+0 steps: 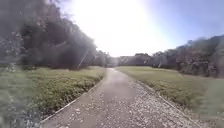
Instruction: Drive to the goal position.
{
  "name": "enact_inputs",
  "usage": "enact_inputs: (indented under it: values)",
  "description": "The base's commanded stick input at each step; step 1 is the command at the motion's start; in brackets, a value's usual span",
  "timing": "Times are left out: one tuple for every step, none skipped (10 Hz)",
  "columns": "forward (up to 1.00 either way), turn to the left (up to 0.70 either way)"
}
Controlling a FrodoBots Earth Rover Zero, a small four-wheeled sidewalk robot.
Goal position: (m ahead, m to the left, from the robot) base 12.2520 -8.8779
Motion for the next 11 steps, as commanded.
enact_inputs:
  values:
    - [0.50,0.00]
    - [0.50,0.00]
    - [0.50,0.00]
    - [0.50,0.00]
    - [0.50,0.00]
    - [0.50,0.00]
    - [0.50,0.00]
    - [0.50,0.00]
    - [0.50,0.00]
    - [0.50,0.00]
    - [0.50,0.00]
